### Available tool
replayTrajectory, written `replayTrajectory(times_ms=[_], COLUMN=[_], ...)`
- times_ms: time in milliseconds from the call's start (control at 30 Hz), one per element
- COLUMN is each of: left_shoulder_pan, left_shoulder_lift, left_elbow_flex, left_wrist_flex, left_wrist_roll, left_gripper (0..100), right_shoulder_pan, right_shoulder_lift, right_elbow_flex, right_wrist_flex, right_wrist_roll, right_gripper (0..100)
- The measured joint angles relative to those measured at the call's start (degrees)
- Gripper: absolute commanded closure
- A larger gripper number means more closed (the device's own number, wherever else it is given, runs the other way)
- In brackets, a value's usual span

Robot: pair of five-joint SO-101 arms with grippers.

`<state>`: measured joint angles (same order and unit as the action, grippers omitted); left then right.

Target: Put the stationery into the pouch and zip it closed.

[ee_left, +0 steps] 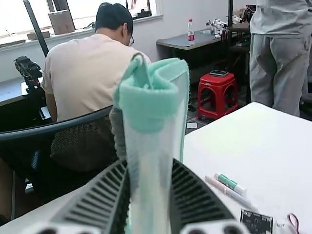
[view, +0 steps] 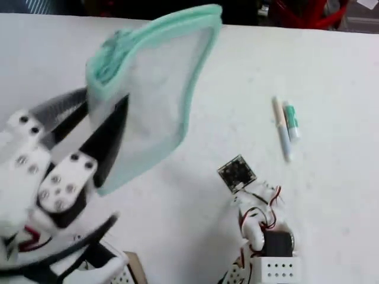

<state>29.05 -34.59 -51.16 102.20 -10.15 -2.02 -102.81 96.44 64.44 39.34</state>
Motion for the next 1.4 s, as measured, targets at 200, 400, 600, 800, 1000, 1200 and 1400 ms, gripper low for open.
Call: replayTrajectory(times_ms=[200,400,600,800,1000,1200,1400], left_shoulder_pan=[0.09,0.09,-3.08,-9.41,-10.11,-10.2,-10.29], left_shoulder_lift=[-15.47,-30.86,-43.78,-50.29,-50.64,-50.64,-50.64], left_elbow_flex=[20.84,48.7,81.85,110.42,122.29,129.58,137.23], left_wrist_flex=[-2.55,-16.35,-41.14,-67.25,-76.84,-88.0,-96.35], left_wrist_roll=[-1.32,-1.32,-1.41,-1.41,4.84,7.56,7.56], left_gripper=[98,98,98,98,98,98,98], right_shoulder_pan=[0.0,-0.09,-0.09,0.0,0.0,0.0,0.0], right_shoulder_lift=[0.0,0.0,0.0,0.0,0.0,0.0,0.0], right_elbow_flex=[0.0,0.0,0.0,0.0,0.0,0.0,0.0], right_wrist_flex=[0.0,0.0,0.0,0.0,0.0,0.0,0.0], right_wrist_roll=[0.0,0.0,0.0,0.0,0.0,0.0,0.0], right_gripper=[97.8,97.8,97.8,97.8,97.8,97.8,97.8])
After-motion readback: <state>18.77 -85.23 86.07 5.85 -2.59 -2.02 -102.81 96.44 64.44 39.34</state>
